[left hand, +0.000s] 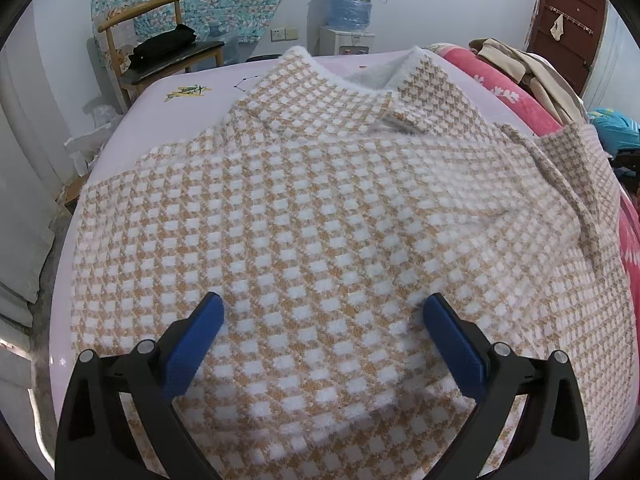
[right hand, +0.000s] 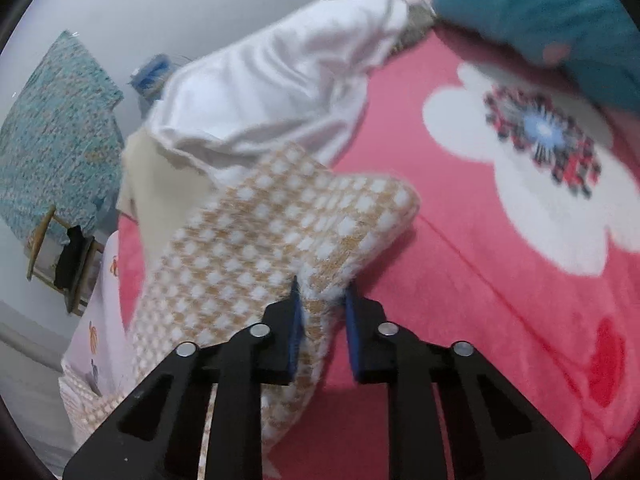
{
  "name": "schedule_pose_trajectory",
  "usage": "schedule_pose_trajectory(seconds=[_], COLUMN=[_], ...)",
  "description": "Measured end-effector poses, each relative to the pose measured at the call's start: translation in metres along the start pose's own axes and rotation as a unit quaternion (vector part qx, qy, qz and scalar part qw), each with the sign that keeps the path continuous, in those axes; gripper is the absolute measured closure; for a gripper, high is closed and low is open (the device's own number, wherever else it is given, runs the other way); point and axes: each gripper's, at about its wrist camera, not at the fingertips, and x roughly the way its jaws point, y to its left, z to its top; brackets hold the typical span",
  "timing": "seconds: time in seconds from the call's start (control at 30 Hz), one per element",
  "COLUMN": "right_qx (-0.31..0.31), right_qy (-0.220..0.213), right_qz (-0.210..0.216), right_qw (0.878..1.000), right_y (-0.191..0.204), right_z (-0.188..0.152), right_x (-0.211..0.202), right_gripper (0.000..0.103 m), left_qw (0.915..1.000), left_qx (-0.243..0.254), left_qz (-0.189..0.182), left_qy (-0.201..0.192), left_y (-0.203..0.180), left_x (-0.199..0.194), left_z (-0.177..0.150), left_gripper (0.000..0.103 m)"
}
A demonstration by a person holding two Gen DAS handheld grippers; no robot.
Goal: Fold large clothes
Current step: 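Grasp the other coat sleeve lying on the floral blanket with the right tool, then lift the sleeve with the right tool and carry it across the coat body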
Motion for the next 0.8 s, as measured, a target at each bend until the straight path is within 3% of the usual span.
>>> schedule_pose_trajectory(seconds=[0.2, 0.4, 0.57, 0.8], right_qx=[-0.056, -0.147, -0.237, -0.378], right_qy=[-0.07, -0.137, -0.182, -0.221], right_qz=[-0.004, 0.006, 0.027, 0.074], right_qw=[0.996, 0.98, 0.954, 0.896], right_y=[0.024, 0.087, 0.167, 0.3], right_z=[0.001, -0.005, -0.027, -0.116], right_x=[-0.059, -0.133, -0.19, -0.251], right_gripper=[0.09, 0.09, 0.09, 0.09], left_qw=[1.0, 0.9992, 0.9982, 0.9962], left_qx=[0.001, 0.011, -0.002, -0.028], left_qz=[0.001, 0.021, 0.009, -0.004], left_qy=[-0.002, -0.032, -0.06, -0.083], left_y=[0.0, -0.003, 0.006, 0.04], left_x=[-0.001, -0.014, -0.046, -0.093], left_z=[-0.001, 0.006, 0.005, -0.023], left_gripper=[0.004, 0.004, 0.005, 0.012])
